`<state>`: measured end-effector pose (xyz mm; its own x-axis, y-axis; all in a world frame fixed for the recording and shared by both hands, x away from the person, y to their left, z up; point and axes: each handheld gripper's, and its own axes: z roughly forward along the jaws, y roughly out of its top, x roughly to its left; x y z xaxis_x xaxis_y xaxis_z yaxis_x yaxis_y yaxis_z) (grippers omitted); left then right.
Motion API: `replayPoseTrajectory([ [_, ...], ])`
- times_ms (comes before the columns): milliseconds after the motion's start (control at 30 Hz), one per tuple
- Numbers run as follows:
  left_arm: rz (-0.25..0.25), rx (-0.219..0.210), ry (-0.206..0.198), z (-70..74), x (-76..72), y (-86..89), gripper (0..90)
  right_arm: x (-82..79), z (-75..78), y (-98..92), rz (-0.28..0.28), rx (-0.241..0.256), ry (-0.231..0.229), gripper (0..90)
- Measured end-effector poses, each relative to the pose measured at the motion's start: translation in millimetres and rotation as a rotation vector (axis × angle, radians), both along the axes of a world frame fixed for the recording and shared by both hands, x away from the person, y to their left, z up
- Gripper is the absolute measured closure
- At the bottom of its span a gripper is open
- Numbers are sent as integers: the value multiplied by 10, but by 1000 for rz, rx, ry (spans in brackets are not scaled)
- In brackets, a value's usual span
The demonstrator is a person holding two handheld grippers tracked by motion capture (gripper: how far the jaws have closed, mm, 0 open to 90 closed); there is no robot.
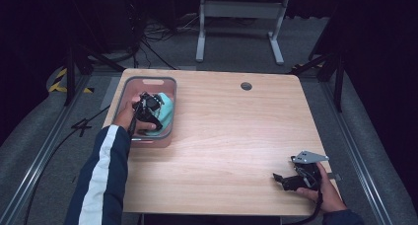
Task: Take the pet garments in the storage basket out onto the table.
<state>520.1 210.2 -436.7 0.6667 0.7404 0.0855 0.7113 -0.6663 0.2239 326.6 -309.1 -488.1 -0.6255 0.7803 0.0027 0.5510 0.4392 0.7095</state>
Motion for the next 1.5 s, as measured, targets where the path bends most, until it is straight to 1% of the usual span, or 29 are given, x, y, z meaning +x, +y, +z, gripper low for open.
replayPoseTrajectory([
  [33, -2, -11, 17, 5, 10, 4, 204, -1, 0, 0, -1, 0, 0, 6],
  [67, 2, -9, 18, 11, 14, 6, 234, -1, -1, 1, -2, 1, -1, 7],
  [100, 9, -18, 18, 10, 19, 14, 258, -1, -1, 1, -2, 1, -1, 7],
  [133, 13, -33, 37, 15, 27, 24, 288, -1, -1, 1, -2, 1, -1, 6],
  [167, 15, -42, 28, 12, 24, 28, 325, -1, -1, 1, -2, 1, -1, 7],
  [200, 23, -33, 19, 23, 18, 30, 375, -1, -1, 1, -2, 1, -1, 7],
  [267, 22, -41, 11, 33, 18, 42, 463, -1, -1, 1, -2, 1, -1, 7],
  [300, 24, -41, 4, 34, 8, 35, 530, -1, 0, 0, -1, 0, 0, 7],
  [333, 8, -32, 3, 38, 5, 26, 556, -1, -1, 1, -2, 1, -1, 7],
  [433, 8, -16, -1, 48, 0, 21, 612, -1, -1, 1, -1, 1, -1, 6],
  [500, 13, -6, -22, 44, -3, 12, 656, -2, -1, 1, -2, 2, -1, 6],
  [600, 8, 7, -32, 52, -21, -2, 683, -6, 1, 1, -4, 1, 0, 7],
  [700, 6, 19, -62, 78, -41, -8, 700, -6, 0, 1, -4, 1, 0, 6],
  [767, 14, 10, -76, 106, -61, -3, 704, -5, -1, 1, -4, 2, -1, 6],
  [800, 8, 4, -78, 130, -68, 9, 706, -4, -1, 1, -3, 1, -1, 6],
  [900, 11, -8, -106, 207, -112, 50, 707, -4, -1, 1, -3, 2, -1, 6],
  [933, 14, -26, -115, 236, -124, 71, 709, -5, -1, 1, -4, 2, -1, 6],
  [1033, 18, -42, -156, 326, -177, 112, 711, -4, -1, 1, -3, 2, -1, 6],
  [1100, 21, -78, -188, 404, -231, 143, 713, -4, -1, 1, -3, 2, -1, 6],
  [1167, 26, -99, -222, 485, -288, 174, 713, -5, -1, 1, -3, 2, 0, 6],
  [1267, 25, -149, -273, 610, -389, 241, 717, -5, -1, 1, -3, 2, -1, 6],
  [1300, 27, -159, -284, 631, -416, 254, 718, -5, -1, 1, -3, 1, -1, 6],
  [1367, 25, -194, -319, 685, -492, 290, 720, -5, -1, 1, -3, 2, -1, 6],
  [1400, 31, -222, -338, 723, -539, 314, 721, -5, -1, 1, -3, 2, -1, 6],
  [1433, 29, -238, -345, 747, -564, 330, 721, -5, -1, 1, -3, 1, -1, 6],
  [1467, 28, -257, -363, 786, -611, 349, 722, -5, -1, 1, -3, 2, -1, 6],
  [1500, 27, -267, -384, 815, -650, 359, 722, -5, -1, 1, -3, 2, -1, 6],
])
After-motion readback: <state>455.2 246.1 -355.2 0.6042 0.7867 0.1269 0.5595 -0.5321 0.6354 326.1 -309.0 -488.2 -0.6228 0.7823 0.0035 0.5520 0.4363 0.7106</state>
